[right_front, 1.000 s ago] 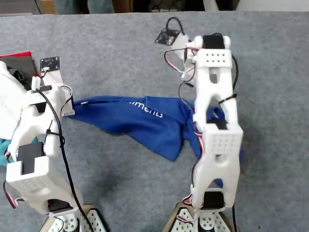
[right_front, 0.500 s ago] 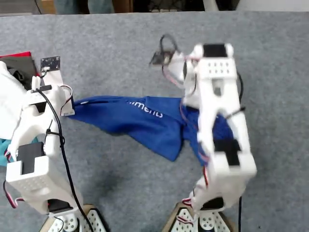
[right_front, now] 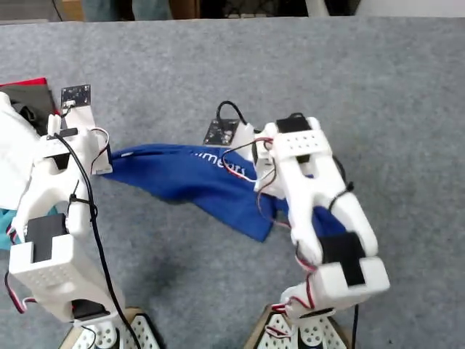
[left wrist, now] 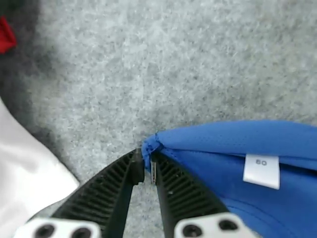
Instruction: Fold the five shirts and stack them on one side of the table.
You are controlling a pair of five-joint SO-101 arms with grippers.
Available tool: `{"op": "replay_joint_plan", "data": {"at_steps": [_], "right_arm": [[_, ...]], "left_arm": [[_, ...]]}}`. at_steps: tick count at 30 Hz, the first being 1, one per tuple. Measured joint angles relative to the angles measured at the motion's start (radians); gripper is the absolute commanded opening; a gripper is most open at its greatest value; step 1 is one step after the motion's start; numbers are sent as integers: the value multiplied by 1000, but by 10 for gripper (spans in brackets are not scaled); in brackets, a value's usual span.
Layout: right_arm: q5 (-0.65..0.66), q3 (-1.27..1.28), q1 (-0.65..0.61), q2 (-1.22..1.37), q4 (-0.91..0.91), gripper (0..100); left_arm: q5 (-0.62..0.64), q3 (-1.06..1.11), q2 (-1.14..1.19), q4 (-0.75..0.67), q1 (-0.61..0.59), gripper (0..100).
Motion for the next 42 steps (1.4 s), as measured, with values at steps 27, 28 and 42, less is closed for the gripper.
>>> {"op": "replay_joint_plan", "data": {"at_steps": [27, 28, 42], "right_arm": [[-25, -258, -20, 170, 196, 124], [-40, -250, -21, 184, 161, 124], [-121, -339, 5, 216, 124, 18]], "left_arm": [[0, 0, 0, 0, 0, 29], [0, 0, 0, 0, 0, 29], [0, 0, 0, 0, 0, 29]]}}
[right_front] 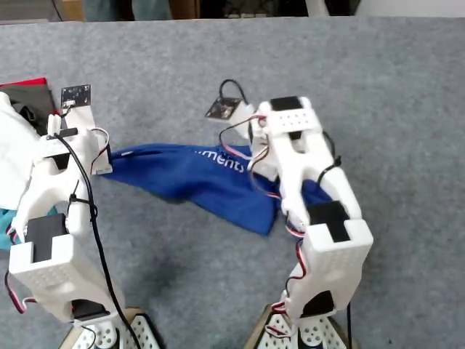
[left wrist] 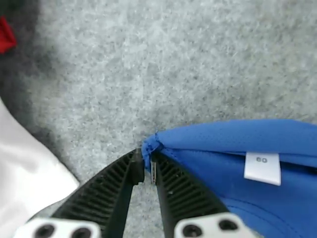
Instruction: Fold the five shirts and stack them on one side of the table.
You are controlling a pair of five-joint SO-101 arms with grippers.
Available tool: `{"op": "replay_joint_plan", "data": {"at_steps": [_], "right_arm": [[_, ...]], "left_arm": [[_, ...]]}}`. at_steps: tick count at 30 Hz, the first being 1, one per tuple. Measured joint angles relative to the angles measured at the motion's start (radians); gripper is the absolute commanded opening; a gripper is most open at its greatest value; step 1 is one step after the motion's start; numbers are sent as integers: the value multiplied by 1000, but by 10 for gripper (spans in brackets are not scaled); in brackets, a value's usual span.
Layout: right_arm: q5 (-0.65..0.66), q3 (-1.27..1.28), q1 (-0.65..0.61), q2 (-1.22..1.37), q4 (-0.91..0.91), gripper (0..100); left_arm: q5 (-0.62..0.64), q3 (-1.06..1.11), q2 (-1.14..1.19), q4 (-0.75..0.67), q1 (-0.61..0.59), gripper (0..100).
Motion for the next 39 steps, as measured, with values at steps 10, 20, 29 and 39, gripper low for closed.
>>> {"op": "replay_joint_plan", "data": {"at_steps": [10, 20, 29, 39], "right_arm": [[121, -265, 35, 40, 104, 18], [61, -872, 54, 431, 26, 22], [-132, -1556, 87, 798, 146, 190], [-140, -1315, 135, 548, 410, 188]], "left_arm": [[0, 0, 0, 0, 0, 29], [0, 0, 0, 0, 0, 29], [0, 0, 0, 0, 0, 29], [0, 0, 0, 0, 0, 29]]}}
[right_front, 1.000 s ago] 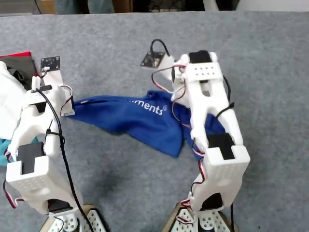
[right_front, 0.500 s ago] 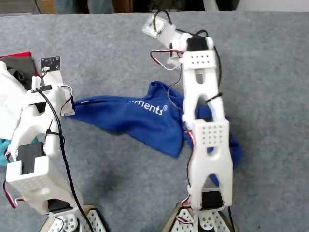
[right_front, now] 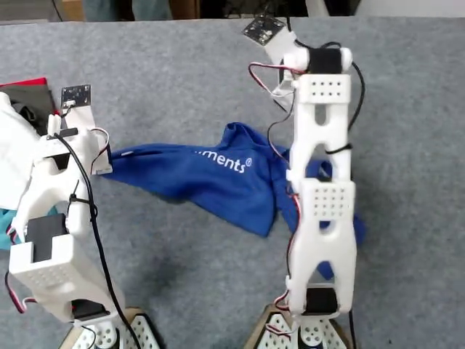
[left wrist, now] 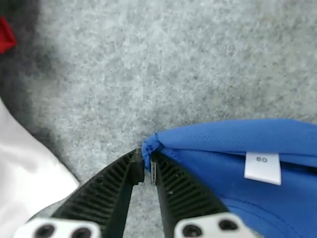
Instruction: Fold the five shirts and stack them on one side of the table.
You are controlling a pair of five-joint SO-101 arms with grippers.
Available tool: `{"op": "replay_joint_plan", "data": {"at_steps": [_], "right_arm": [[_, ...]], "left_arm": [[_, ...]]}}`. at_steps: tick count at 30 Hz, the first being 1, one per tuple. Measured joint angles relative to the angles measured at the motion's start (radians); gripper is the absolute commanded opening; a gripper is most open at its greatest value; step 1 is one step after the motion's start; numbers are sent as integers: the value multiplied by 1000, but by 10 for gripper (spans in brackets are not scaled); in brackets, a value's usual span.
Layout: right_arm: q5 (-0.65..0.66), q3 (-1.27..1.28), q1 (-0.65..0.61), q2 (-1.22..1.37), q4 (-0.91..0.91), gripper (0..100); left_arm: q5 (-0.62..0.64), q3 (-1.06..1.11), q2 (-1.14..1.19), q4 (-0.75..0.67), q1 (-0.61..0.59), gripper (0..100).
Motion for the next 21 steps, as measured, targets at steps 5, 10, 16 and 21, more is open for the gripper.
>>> {"op": "replay_joint_plan", "data": {"at_steps": [5, 10, 16, 21], "right_arm": [[80, 405, -9, -245, 2, 188], [207, 735, -48, -381, -23, 188], [233, 847, -91, -382, -68, 188], [203, 847, -103, -362, -147, 178]], "left_arm": [[0, 0, 0, 0, 0, 29], [0, 0, 0, 0, 0, 29], [0, 0, 0, 0, 0, 29], [0, 0, 0, 0, 0, 29]]}}
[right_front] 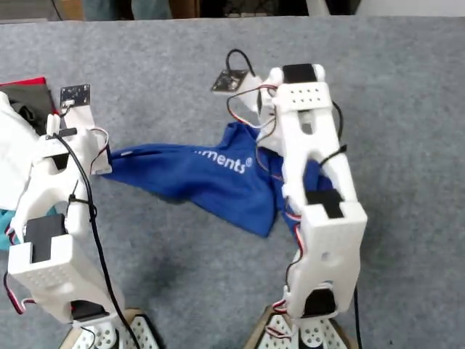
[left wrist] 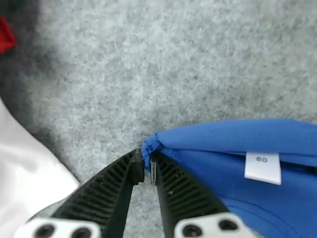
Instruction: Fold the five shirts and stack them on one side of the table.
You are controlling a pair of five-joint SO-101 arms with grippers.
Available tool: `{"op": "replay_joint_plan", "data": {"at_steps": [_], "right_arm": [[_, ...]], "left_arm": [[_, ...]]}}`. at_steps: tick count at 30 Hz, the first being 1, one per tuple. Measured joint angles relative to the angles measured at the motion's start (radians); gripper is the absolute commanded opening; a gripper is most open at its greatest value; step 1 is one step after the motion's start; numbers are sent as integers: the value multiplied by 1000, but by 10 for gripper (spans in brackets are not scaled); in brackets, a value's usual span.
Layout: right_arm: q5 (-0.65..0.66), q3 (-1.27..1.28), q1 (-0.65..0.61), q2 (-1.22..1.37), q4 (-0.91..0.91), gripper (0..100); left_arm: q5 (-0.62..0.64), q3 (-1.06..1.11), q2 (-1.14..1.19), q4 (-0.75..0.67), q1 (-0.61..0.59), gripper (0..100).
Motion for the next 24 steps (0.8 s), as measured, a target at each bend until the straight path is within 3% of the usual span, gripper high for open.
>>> {"op": "replay_joint_plan", "data": {"at_steps": [6, 15, 21, 24], "right_arm": [[-21, 3, 0, 28, -32, 32], [-28, 3, 0, 26, -26, 46], [-28, -71, 0, 26, 69, 55], [-18, -101, 0, 26, 100, 145]], "left_arm": [[0, 0, 0, 0, 0, 29], [0, 0, 0, 0, 0, 29], [0, 0, 0, 0, 0, 29], [0, 0, 0, 0, 0, 29]]}}
